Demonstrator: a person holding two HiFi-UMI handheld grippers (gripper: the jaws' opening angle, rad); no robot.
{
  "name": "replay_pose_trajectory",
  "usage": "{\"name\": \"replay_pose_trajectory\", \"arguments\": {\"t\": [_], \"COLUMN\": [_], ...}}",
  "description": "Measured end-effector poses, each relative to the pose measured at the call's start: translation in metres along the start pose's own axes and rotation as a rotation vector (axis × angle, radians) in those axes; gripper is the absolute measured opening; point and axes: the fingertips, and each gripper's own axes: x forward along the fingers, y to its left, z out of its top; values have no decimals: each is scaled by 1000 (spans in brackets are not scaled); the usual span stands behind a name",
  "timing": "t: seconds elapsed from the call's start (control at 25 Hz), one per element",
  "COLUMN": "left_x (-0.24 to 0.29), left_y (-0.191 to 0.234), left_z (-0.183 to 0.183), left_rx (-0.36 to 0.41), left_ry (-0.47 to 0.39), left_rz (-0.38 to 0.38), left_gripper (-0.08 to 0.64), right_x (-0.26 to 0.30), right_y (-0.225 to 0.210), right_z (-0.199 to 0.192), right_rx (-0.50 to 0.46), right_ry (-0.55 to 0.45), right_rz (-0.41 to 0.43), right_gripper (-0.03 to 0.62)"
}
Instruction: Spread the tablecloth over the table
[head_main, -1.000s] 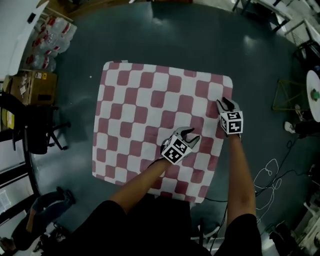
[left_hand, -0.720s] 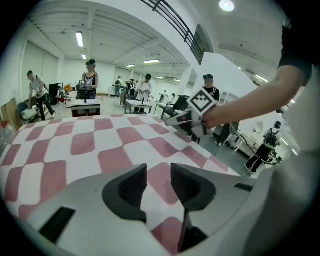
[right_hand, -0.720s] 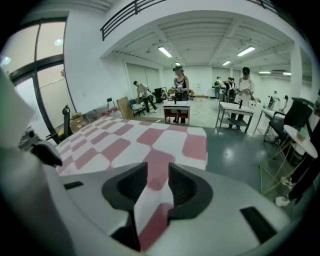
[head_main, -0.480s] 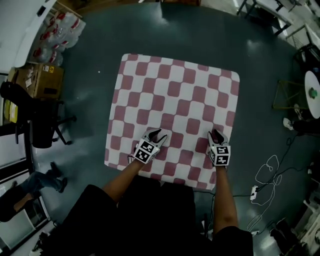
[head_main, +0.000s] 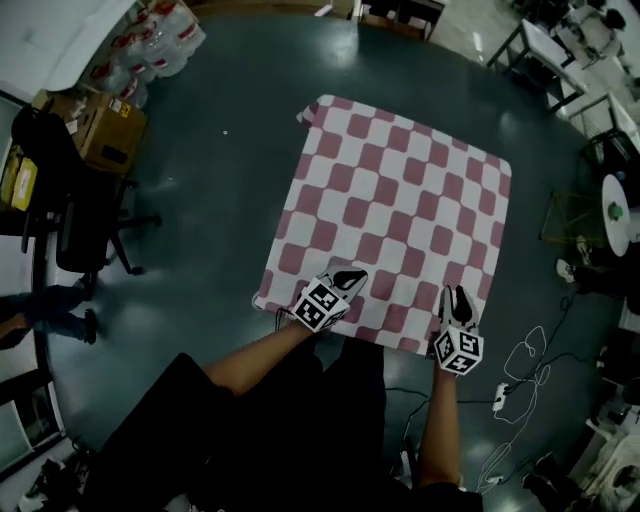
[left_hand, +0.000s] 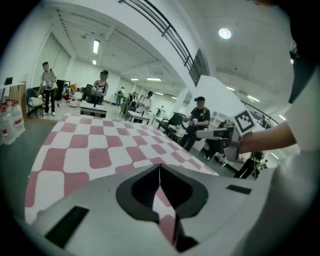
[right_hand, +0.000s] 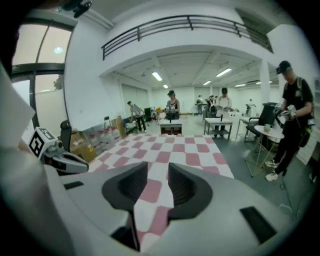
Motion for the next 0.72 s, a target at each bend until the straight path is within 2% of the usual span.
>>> {"name": "replay_pose_trajectory", "arguments": {"t": [0.12, 0.2, 0.36, 0.52, 0.6, 0.72], "left_x": [-70, -113, -186, -230, -244, -260], "left_y": [-38, -60, -97, -131, -145, -170], "left_z": [13, 24, 40, 57, 63, 69], "left_rx": [3, 12, 37, 52, 94, 127], "left_ry": [-64, -113, -205, -288, -315, -353], "left_rz": [-49, -29, 20, 62, 108, 179], "left_gripper": [18, 18, 17, 17, 17, 17], "right_x": [-76, -112, -153, -185, -202, -235], "right_y": [85, 132, 214, 261, 278, 292], "right_z": [6, 19, 37, 41, 47, 57], "right_rx": [81, 109, 131, 24, -24, -19], "right_ry": [-71, -103, -132, -149, -185, -245], "right_rz": [0, 49, 170, 204, 222, 255], "right_gripper": [136, 59, 19, 17, 17, 17]}}
